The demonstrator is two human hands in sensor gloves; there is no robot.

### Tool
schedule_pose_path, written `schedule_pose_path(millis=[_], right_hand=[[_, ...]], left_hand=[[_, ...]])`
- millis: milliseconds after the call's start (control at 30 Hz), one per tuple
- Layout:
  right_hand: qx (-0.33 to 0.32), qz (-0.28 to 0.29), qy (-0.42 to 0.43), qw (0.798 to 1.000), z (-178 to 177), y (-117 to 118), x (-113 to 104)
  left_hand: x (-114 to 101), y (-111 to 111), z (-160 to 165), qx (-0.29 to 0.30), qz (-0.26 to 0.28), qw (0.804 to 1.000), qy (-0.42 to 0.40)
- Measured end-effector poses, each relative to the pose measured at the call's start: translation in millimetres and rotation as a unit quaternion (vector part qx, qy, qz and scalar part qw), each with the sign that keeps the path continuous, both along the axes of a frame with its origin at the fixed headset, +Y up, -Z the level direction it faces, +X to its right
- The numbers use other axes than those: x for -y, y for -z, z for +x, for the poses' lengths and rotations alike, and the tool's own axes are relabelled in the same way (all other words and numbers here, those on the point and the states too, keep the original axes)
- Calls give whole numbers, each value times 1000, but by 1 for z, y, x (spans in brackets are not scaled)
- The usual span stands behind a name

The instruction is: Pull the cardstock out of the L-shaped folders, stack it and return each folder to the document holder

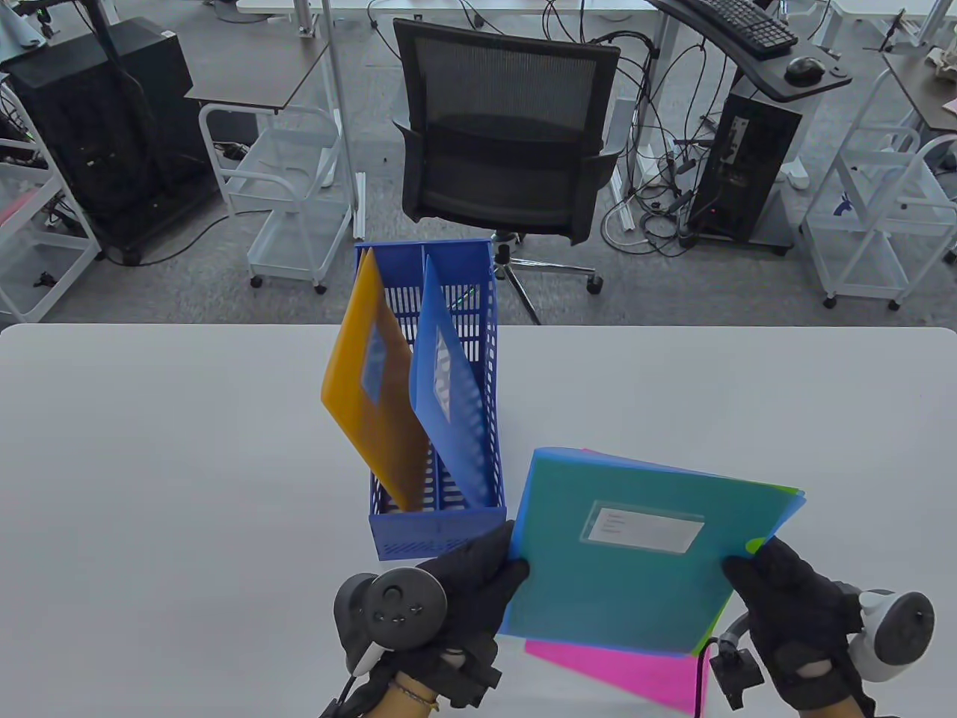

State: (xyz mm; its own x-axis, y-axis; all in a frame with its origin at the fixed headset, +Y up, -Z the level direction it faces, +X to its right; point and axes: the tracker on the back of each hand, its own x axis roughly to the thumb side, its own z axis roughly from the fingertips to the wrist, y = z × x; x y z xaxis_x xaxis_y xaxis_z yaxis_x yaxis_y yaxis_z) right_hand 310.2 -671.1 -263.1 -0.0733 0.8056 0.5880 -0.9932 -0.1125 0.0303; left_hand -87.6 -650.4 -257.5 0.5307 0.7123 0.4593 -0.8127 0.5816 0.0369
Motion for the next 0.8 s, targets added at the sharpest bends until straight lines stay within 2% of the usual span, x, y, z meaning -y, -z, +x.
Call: schedule_pose_path(millis=[100,200,300,433,533,667,800], right_hand=[[-49,-28,22,998,1,5,4],[-96,-55,45,993,0,8,9],[-91,-55,52,993,-1,9,12],[-136,-67,99,983,-1,10,13],[-144,-62,95,983,0,11,13],[-191,-74,111,973,-3,11,13],[-193,-72,103,973,-4,11,12]], left_hand=[[3,3,-1,29,-24,999,-28],[3,5,-4,31,-27,999,-23],[3,6,-5,25,-35,999,-19],[5,8,-8,17,-39,999,10],[6,9,-9,21,-48,999,-1],[6,9,-11,22,-53,998,-5],[7,9,-13,23,-55,998,-8]])
